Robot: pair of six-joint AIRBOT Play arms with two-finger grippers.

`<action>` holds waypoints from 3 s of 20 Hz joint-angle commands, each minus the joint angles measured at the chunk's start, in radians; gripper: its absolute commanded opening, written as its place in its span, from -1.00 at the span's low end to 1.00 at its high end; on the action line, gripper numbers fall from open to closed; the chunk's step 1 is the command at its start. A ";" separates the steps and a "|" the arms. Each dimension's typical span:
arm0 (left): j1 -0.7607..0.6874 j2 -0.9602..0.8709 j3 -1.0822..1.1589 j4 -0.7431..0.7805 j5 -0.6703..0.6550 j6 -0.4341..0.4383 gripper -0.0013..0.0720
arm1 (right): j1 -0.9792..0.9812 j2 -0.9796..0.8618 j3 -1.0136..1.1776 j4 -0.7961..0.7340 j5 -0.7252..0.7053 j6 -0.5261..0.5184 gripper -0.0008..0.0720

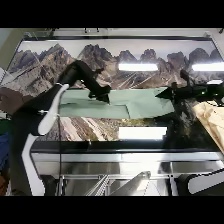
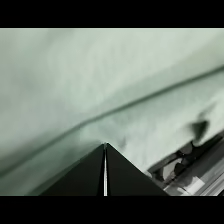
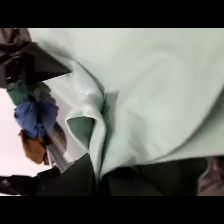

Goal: Fold the shirts.

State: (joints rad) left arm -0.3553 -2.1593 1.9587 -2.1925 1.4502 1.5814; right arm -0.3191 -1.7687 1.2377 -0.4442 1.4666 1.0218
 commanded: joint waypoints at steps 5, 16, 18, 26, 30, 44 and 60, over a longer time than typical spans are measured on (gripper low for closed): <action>-0.125 -0.113 0.079 -0.097 -0.011 -0.064 -0.92 | -0.160 0.015 0.070 0.023 0.264 0.018 -0.93; 0.222 0.388 -0.132 -0.233 0.074 0.157 -0.91 | 0.385 0.164 0.094 0.175 -0.019 0.094 -0.93; 0.346 0.532 -0.277 -0.233 0.052 0.201 -0.91 | 0.610 0.137 0.101 0.173 -0.273 0.093 -0.93; 0.574 0.842 -0.851 -0.245 -0.067 0.366 -0.91 | 1.065 -0.320 0.517 0.305 -0.633 0.094 0.16; 0.540 0.869 -0.981 -0.246 -0.112 0.400 -0.91 | 0.998 -0.288 0.548 0.314 -0.473 0.114 -0.17; 0.503 0.831 -0.807 -0.245 -0.027 0.388 -0.91 | 0.704 -0.140 0.548 -0.017 -0.204 0.301 -0.36; 0.703 0.836 -0.808 -0.238 0.070 0.391 -0.91 | 0.444 -0.027 0.111 -0.349 -0.139 0.354 0.44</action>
State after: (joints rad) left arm 0.2779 -1.3235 1.1500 -2.4287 1.5089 1.9713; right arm 0.1364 -1.7988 1.4506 -0.9043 1.3777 1.4616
